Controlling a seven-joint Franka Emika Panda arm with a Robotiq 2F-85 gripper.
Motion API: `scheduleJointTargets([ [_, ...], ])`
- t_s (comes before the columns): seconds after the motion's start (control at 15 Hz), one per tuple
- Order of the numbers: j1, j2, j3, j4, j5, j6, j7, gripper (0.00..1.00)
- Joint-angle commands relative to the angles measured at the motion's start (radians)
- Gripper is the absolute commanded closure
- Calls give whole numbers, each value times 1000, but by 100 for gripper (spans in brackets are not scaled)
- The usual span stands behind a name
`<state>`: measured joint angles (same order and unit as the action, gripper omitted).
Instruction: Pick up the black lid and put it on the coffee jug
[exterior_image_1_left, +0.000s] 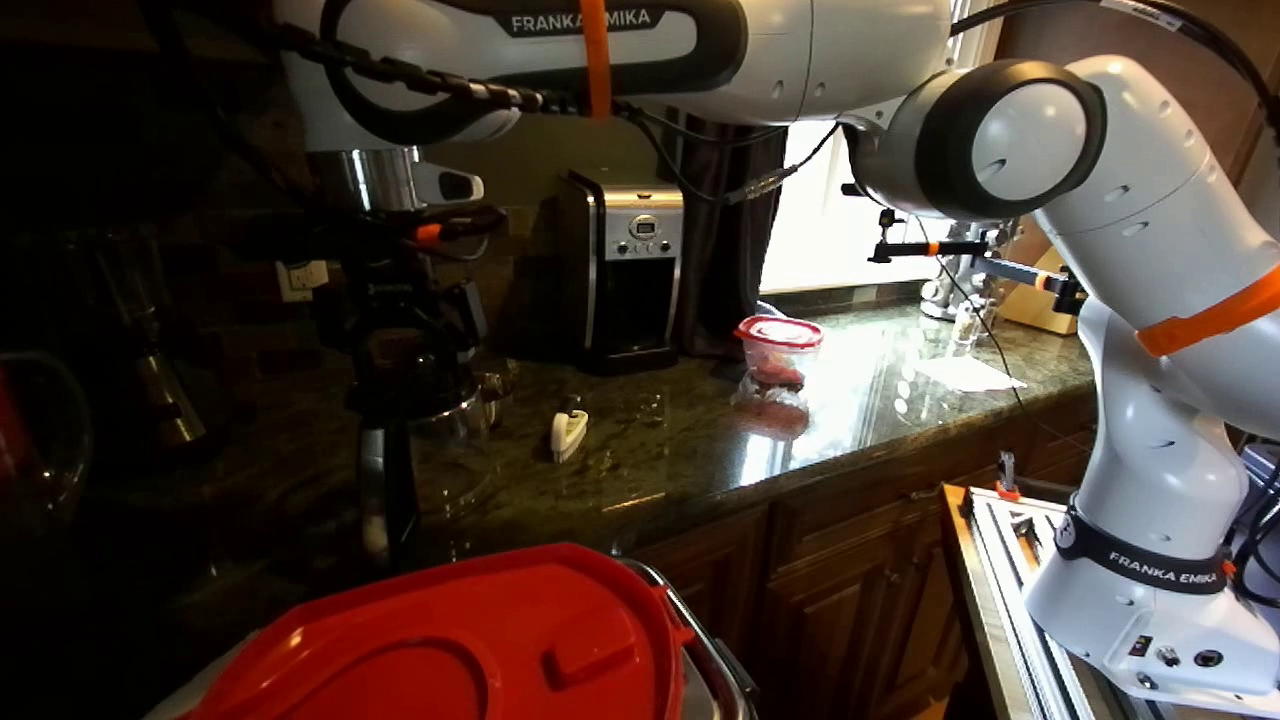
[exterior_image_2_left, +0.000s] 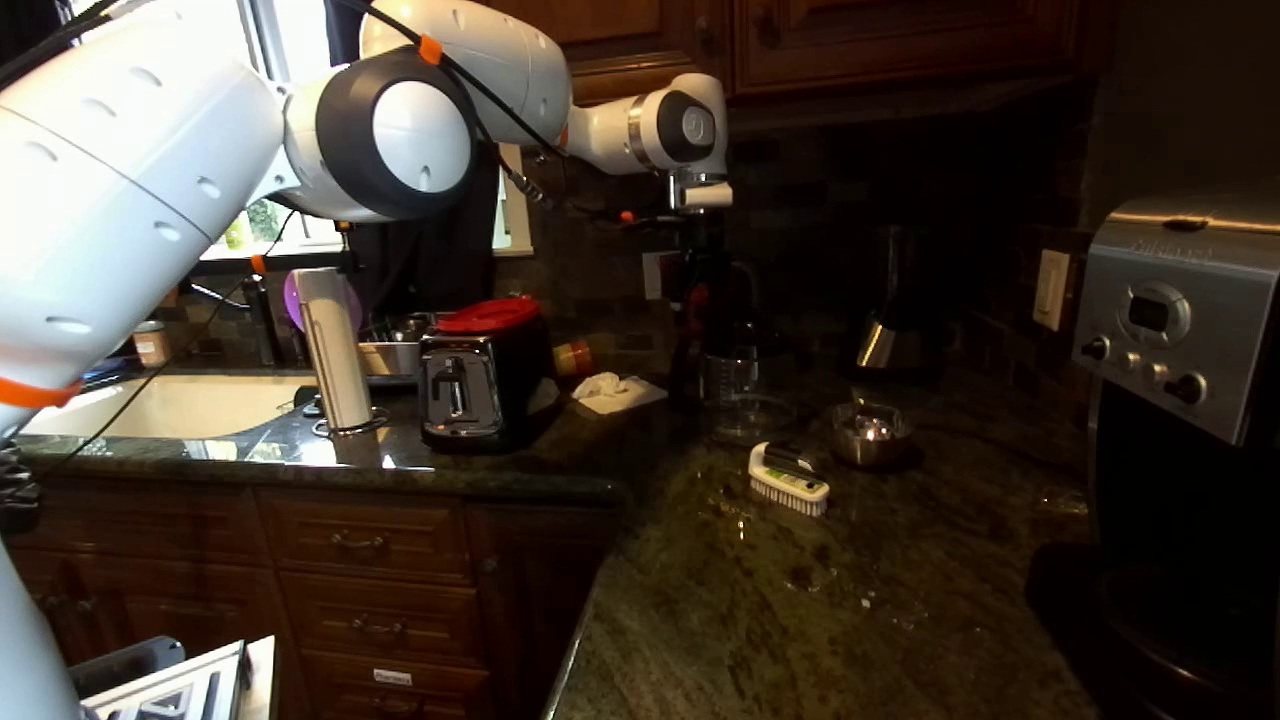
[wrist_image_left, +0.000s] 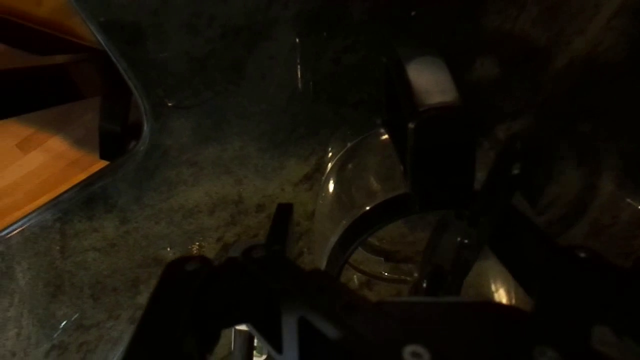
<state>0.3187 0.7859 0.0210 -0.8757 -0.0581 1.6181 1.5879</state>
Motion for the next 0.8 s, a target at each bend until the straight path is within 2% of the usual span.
scheduleJointTargets([
  [0.0, 3, -33, -2, -41, 3, -54, 23, 0],
  [0.73, -27, 1, 6, -11, 56, -159, 41, 0],
])
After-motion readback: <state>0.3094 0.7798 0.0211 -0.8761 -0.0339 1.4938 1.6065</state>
